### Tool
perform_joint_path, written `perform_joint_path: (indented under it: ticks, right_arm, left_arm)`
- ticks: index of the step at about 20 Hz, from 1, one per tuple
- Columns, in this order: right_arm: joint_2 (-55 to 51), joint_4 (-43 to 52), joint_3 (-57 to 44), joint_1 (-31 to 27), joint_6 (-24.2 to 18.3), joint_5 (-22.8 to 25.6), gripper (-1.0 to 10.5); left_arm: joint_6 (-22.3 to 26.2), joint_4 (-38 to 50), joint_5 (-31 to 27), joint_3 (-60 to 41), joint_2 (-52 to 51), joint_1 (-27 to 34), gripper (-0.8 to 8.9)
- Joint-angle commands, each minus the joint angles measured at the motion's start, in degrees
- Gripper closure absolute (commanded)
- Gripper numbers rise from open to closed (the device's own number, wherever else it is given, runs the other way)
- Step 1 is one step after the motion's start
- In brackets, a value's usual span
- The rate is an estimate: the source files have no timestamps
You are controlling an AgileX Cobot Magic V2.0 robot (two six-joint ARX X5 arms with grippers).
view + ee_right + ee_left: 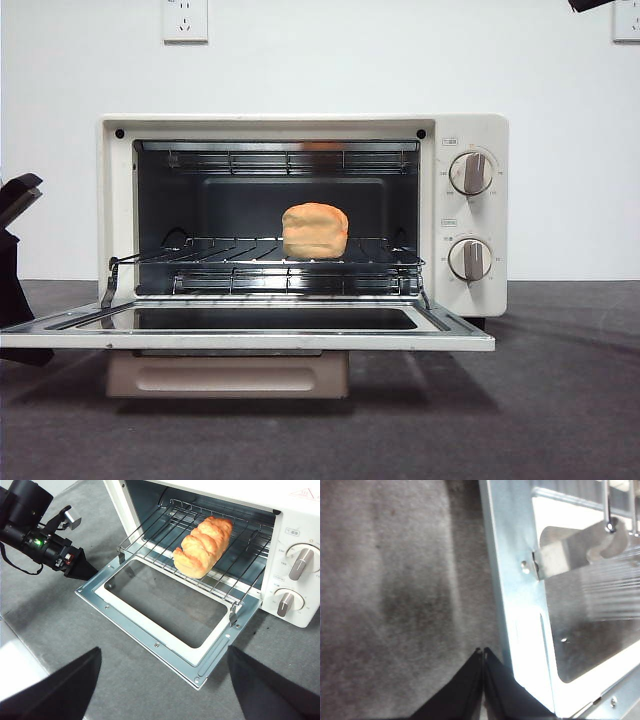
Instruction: The left arm flap open the oven, the right arm pick bread and place it into oven, the left arm flap close the oven
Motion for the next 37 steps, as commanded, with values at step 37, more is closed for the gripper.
perform_joint_path:
  ticks: [37]
  right_arm:
    - [0.3,0.4,0.6,0.6,1.1,0.3,5.5]
  left_arm:
    - [-18.1,31.3,12.2,0.5,0.2,4.0,8.03]
